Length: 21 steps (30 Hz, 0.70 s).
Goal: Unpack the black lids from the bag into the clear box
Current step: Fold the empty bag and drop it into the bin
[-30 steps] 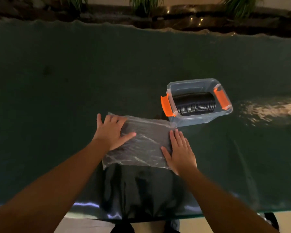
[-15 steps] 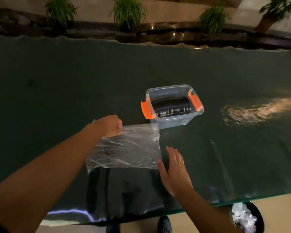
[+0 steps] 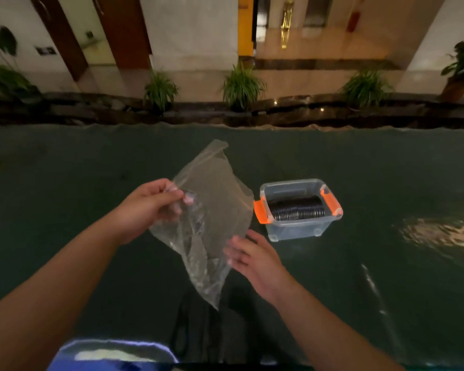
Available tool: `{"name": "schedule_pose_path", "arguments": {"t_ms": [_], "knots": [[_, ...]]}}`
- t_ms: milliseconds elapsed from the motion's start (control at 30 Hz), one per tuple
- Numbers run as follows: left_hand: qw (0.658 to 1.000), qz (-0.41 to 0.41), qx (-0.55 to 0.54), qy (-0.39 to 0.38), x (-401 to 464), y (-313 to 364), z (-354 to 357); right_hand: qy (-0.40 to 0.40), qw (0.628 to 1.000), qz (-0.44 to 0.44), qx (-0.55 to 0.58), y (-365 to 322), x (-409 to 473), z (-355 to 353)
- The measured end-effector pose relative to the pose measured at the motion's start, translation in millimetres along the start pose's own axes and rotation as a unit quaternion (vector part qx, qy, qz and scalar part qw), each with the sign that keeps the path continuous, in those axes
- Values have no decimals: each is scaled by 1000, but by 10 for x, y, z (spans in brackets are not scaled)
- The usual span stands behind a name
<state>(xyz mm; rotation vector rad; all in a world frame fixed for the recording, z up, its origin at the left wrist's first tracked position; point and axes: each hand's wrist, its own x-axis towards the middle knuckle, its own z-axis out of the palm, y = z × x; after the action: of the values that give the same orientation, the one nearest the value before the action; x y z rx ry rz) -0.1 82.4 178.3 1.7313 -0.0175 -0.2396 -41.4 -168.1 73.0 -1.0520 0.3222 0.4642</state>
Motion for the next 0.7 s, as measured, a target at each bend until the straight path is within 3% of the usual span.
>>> {"name": "schedule_pose_path", "arguments": {"t_ms": [200, 333, 500, 600, 700], "knots": [[990, 11, -90, 106, -276, 404, -265, -47, 985, -141, -92, -886, -229, 391], [975, 68, -99, 186, -355, 713, -280, -64, 954, -211, -201, -1480, -458, 505], [976, 145, -3, 160, -460, 1113, -274, -41, 908, -273, -315, -2030, -702, 564], [968, 170, 121, 143, -542, 1297, -261, -5, 854, -320, -411, -2262, -822, 554], [918, 192, 289, 190, -566, 1465, -242, 49, 743, -367, -558, -2456, -935, 523]]}}
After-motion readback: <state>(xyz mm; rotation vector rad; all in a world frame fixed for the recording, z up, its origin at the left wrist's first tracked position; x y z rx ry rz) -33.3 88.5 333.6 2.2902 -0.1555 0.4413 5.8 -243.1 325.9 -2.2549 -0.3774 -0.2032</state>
